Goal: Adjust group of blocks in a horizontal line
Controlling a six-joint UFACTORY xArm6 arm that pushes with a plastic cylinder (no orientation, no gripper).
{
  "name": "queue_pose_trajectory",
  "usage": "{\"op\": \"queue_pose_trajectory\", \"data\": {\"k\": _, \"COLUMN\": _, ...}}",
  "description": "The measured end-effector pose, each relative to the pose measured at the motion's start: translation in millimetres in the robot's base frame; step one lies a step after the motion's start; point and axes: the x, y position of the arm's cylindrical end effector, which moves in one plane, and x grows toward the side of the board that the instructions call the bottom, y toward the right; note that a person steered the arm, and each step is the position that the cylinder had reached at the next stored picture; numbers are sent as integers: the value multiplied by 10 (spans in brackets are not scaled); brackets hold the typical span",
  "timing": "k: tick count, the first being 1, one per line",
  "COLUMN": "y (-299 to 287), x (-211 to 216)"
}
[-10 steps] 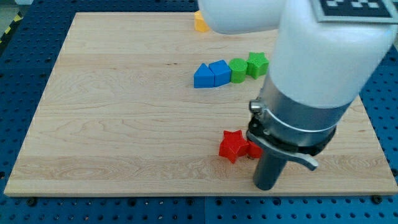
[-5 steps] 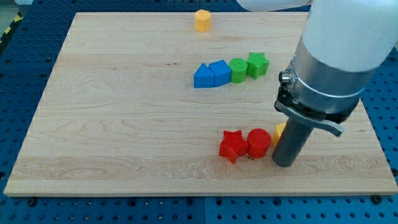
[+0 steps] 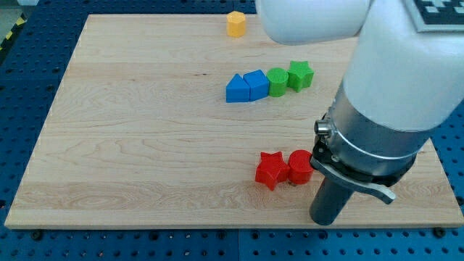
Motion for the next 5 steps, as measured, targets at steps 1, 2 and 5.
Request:
{"op": "queue_pose_trajectory", "data": {"k": 1, "y": 37, "x": -143}}
{"op": "queue_pose_trajectory", "data": {"k": 2, "y": 32, "x": -192}}
{"op": "queue_pose_trajectory", "data": {"k": 5, "y": -99, "x": -394}}
